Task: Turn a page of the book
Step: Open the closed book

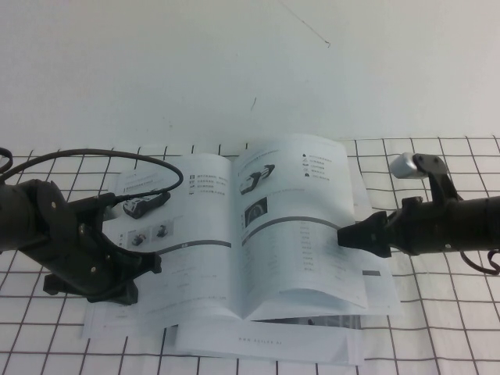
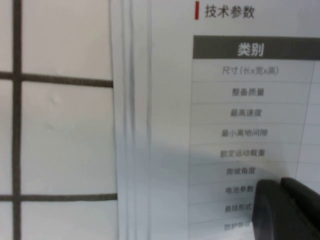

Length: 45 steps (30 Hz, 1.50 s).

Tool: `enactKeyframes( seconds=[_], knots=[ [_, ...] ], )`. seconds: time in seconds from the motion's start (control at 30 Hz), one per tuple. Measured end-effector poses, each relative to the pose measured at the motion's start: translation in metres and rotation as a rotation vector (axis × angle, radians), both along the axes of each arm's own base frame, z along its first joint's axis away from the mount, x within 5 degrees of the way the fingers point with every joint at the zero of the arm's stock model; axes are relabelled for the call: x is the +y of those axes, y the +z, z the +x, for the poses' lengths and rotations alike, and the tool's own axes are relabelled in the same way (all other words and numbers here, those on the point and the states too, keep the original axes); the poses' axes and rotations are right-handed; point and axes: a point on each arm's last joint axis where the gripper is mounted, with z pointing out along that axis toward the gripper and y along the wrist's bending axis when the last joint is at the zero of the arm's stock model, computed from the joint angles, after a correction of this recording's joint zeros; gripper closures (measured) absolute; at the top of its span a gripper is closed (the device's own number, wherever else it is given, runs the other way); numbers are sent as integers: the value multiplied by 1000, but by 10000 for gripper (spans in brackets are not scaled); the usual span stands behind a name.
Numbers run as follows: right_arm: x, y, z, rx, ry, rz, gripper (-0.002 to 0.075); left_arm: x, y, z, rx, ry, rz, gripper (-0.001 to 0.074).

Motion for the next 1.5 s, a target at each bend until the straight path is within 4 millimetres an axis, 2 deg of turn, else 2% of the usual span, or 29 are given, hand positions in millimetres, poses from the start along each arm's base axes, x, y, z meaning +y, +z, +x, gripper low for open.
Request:
enactKeyframes(
  seconds=[0.67,0.77,1.17,1.5],
  knots=[
    [10,14,-2,-55,66,154,308,0,3,0,-10,0,-2,738],
    [21,20,-2,-80,107,172,308,0,3,0,-10,0,-2,738],
    [86,58,3,-231,293,215,308,0,3,0,-11,-5,-1,738],
    [93,60,4,-236,306,196,308,0,3,0,-11,-5,-1,738]
  ],
)
